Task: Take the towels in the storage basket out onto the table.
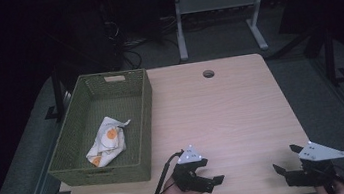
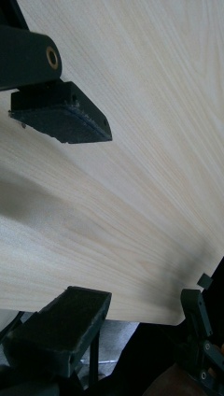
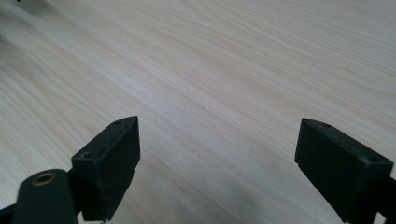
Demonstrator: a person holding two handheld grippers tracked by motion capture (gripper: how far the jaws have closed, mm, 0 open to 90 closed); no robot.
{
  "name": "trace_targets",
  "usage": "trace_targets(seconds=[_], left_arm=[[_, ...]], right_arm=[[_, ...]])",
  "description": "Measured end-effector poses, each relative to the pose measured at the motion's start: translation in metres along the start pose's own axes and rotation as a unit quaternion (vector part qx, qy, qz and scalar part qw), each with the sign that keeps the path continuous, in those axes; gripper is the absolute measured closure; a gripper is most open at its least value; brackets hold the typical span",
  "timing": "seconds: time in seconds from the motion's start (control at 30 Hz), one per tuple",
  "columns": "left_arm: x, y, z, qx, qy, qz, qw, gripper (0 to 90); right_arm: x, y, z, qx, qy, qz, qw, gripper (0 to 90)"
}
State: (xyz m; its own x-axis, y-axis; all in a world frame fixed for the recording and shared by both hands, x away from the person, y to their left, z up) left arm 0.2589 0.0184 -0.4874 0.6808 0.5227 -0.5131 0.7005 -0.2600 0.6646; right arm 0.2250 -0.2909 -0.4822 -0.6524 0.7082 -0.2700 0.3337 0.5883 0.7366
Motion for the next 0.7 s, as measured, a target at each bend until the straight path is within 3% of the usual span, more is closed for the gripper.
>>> trace_targets(seconds=[0.23, 0.57, 0.7], left_arm=[[0.001, 0.005, -0.006, -0.009, -0.002, 0.002, 1.0, 19.0], [0.006, 0.012, -0.015, -0.022, -0.023, -0.015, 0.9994, 19.0], [0.007, 0.014, -0.018, -0.026, -0.02, -0.005, 0.9995, 19.0]], right_arm=[[0.002, 0.002, 0.001, 0.0, 0.004, -0.007, 1.0, 13.9], [0.005, 0.004, 0.003, 0.0, 0.008, -0.01, 0.9999, 13.8], [0.006, 0.005, 0.004, 0.001, 0.009, -0.015, 0.9999, 13.9]])
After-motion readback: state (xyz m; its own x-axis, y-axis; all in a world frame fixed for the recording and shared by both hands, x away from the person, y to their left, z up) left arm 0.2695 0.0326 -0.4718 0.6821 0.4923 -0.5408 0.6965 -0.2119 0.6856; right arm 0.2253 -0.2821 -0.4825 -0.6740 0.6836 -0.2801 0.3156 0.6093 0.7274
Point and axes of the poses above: each handheld gripper's, and its own axes: z roughly forward along the jaws, y roughly out of its top, x roughly to its left, the point moved 4 cm from there along z, roughly forward along the jaws, and after that the axes turned 15 degrees about -z, right-handed, at the moved point
